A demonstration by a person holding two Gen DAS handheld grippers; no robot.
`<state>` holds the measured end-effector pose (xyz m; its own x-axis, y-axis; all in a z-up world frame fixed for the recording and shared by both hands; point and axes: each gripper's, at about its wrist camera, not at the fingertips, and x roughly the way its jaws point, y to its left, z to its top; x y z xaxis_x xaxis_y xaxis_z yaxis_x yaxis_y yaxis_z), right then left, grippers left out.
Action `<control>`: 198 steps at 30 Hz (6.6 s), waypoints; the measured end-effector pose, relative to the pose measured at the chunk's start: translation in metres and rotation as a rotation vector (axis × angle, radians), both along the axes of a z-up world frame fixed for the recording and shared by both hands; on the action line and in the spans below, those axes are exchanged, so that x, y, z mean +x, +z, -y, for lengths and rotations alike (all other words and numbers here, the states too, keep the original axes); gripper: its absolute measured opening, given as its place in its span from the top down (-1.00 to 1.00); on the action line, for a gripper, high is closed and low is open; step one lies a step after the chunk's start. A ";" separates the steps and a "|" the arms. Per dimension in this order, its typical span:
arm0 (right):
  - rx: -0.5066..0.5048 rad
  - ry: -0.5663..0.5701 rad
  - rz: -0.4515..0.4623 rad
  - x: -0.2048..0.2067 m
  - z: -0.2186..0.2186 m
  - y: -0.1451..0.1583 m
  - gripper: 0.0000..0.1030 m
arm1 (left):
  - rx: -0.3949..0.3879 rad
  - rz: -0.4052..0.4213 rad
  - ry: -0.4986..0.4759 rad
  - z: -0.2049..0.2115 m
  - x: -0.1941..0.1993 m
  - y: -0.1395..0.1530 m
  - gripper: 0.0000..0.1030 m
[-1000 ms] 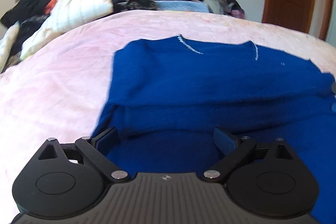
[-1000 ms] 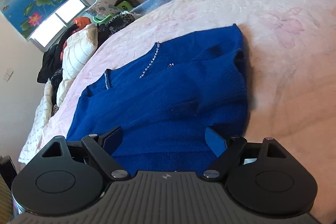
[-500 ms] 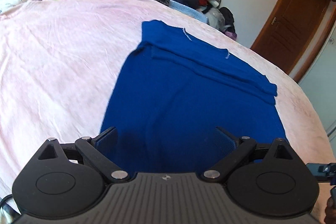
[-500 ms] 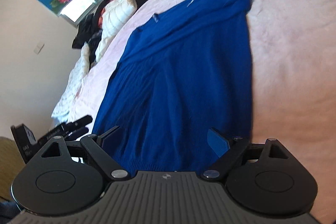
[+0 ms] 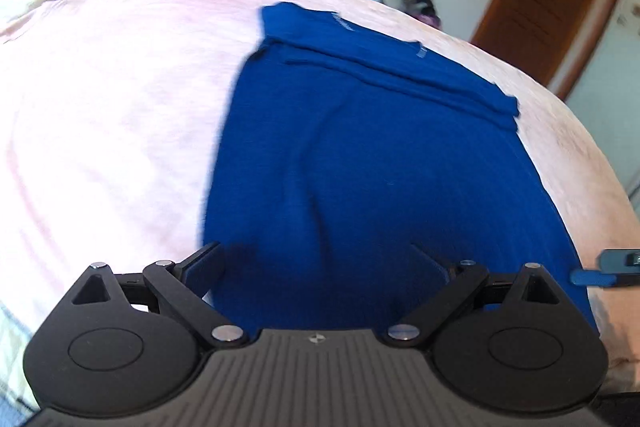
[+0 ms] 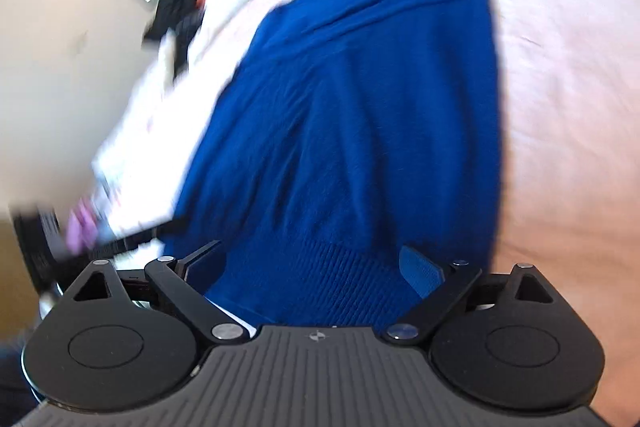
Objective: Fold small clothes
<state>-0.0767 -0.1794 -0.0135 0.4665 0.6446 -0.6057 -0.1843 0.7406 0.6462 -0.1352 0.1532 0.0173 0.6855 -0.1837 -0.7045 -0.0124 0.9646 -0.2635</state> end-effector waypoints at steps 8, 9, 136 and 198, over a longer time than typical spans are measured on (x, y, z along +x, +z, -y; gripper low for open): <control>0.183 -0.169 -0.191 -0.026 0.066 -0.023 -0.86 | -0.535 -0.281 0.156 -0.082 -0.007 -0.050 -0.91; 0.199 -0.175 -0.206 -0.027 0.069 -0.024 -0.86 | -0.629 -0.303 0.172 -0.090 -0.008 -0.058 -0.91; -0.176 -0.063 0.073 0.399 -0.009 -0.017 -0.56 | 0.451 0.069 -0.209 0.113 0.437 -0.013 -0.54; 0.216 -0.450 -0.040 0.198 0.077 -0.032 0.84 | -0.310 -0.034 0.345 -0.026 0.240 0.012 0.86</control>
